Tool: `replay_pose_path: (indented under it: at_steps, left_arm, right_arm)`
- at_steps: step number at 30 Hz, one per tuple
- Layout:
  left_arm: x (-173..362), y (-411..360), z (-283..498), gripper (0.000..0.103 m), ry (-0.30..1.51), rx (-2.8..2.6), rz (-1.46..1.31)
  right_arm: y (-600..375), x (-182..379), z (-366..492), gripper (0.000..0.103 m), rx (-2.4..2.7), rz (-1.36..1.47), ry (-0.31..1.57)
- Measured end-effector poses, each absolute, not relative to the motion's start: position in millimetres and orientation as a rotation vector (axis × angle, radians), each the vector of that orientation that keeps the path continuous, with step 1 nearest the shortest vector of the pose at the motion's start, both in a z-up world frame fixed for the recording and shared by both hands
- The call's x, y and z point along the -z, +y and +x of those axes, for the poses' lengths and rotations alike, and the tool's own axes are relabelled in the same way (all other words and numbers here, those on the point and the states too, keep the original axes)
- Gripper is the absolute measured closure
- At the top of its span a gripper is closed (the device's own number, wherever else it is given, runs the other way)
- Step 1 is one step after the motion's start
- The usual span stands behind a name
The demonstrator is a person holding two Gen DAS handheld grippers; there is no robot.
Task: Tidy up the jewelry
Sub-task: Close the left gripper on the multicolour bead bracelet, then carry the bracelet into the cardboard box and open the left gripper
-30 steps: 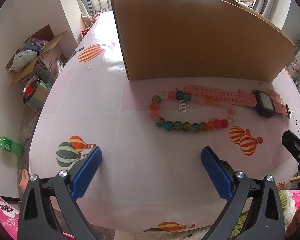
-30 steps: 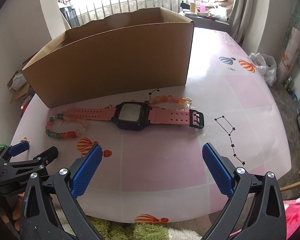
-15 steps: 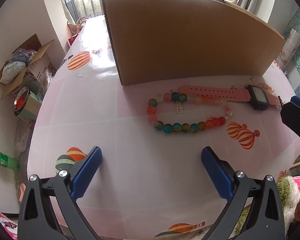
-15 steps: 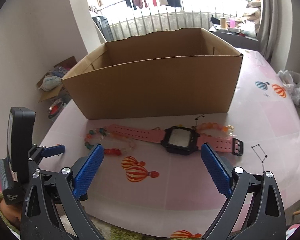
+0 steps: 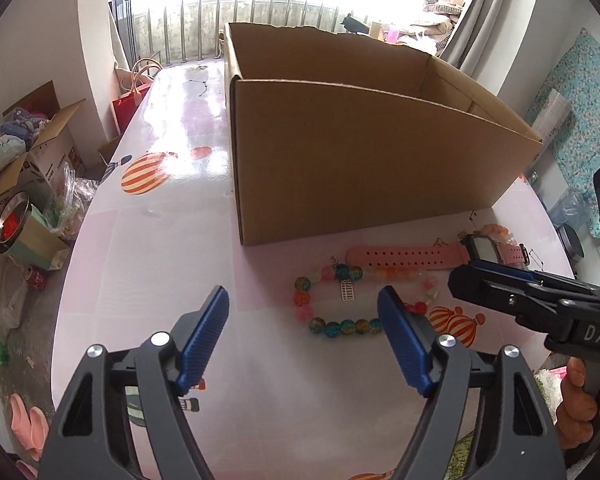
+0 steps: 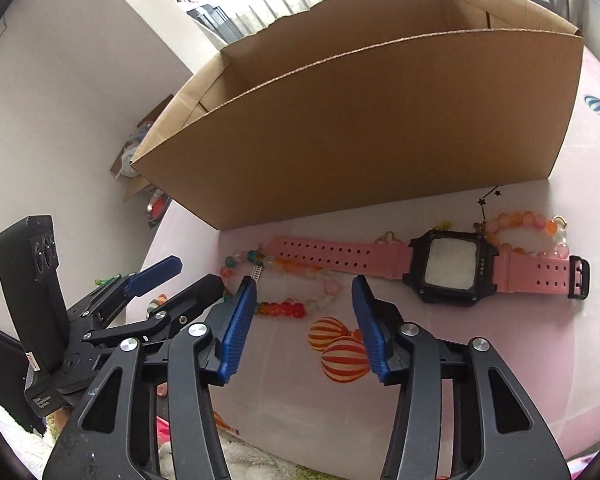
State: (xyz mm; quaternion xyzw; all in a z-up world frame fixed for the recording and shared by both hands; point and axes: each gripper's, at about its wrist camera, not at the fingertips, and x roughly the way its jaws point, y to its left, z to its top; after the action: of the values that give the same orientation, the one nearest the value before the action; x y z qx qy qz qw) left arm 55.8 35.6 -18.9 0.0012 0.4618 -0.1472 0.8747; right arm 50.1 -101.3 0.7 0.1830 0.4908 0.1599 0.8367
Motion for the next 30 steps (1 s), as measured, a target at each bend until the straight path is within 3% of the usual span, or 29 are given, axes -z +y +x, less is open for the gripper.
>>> replay_pose_path:
  at_steps: [5,8,16,18,20,30]
  left_arm:
    - [26.9,28.0,65.3,0.061,1.01,0.321,0.046]
    - [33.5,24.1,68.5,0.072,1.037,0.324,0.086]
    - [34.0,12.8,68.4,0.081,1.027,0.327,0.152]
    - [33.1,9.0,66.7,0.088,1.02,0.325,0.157]
    - [32.4,8.4,66.5,0.093,1.015,0.316,0.149]
    - [3.7,0.6,42.4,0.094,0.95,0.358,0.073]
  right_arm:
    - [-91.8,9.5,59.3,0.076,-0.329,0.375,1.101]
    - [-83.8,12.1,62.2,0.077,-0.312,0.337,1.117]
    - [-47.1,15.4,75.9,0.081,-0.281,0.217,1.12]
    - [-36.6,15.7,74.1,0.084,-0.272,0.164,1.108]
    - [-29.0,18.2,71.3,0.095,-0.275,0.14,1.102]
    - [-9.5,6.9,47.4,0.095,-0.318,0.171,1.007]
